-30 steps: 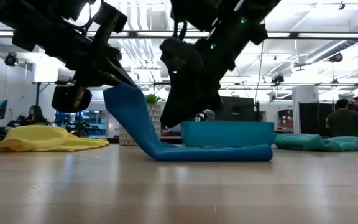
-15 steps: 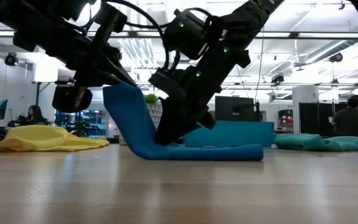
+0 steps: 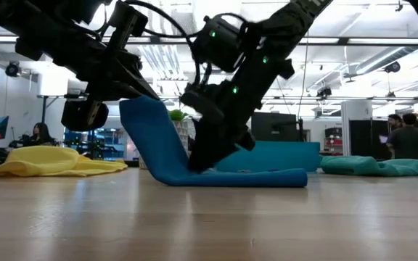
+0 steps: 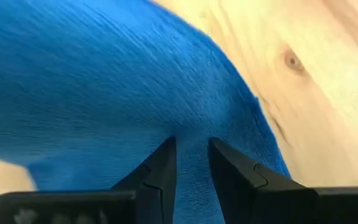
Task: Fold microfiber towels
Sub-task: Fold the dark blue microfiber towel into the dark blue bin
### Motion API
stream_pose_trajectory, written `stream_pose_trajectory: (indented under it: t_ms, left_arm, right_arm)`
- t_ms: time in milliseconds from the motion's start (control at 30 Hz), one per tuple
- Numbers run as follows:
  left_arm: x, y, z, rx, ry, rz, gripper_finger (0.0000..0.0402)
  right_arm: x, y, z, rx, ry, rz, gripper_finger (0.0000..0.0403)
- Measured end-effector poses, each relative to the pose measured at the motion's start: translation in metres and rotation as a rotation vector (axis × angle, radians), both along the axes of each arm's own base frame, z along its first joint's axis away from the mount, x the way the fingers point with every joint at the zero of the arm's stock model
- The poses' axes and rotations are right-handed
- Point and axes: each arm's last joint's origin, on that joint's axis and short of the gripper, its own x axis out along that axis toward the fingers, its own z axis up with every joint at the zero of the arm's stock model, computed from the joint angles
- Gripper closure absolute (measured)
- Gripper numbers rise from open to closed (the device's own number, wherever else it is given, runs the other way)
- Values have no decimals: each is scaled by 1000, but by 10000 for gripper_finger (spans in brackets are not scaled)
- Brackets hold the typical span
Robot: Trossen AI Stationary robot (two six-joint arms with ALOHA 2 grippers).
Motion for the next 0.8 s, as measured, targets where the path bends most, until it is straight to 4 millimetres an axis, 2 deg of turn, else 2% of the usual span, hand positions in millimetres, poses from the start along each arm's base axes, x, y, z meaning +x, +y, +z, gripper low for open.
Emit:
stream_pose_trajectory:
  t_ms: [133, 267, 400, 533, 700, 800]
  left_arm:
    - [0, 1, 0, -1, -3, 2, 402]
    - [3, 2, 5, -11, -30, 1, 401]
    - [11, 3, 7, -20, -26, -7, 401]
    - [29, 5, 5, -24, -6, -17, 401]
    - [59, 11, -4, -16, 42, -30, 401]
    - [81, 16, -7, -13, 45, -58, 401]
  right_arm:
    - [-6, -1, 5, -1, 36, -4, 314]
    - [-30, 4, 37, -23, 58, -3, 314]
    - [-68, 22, 71, -58, 15, -22, 314]
    - [-116, 40, 99, -31, -87, -69, 314]
    - [-172, 56, 113, 22, -202, -137, 314]
    - [-197, 60, 113, 66, -248, -162, 314]
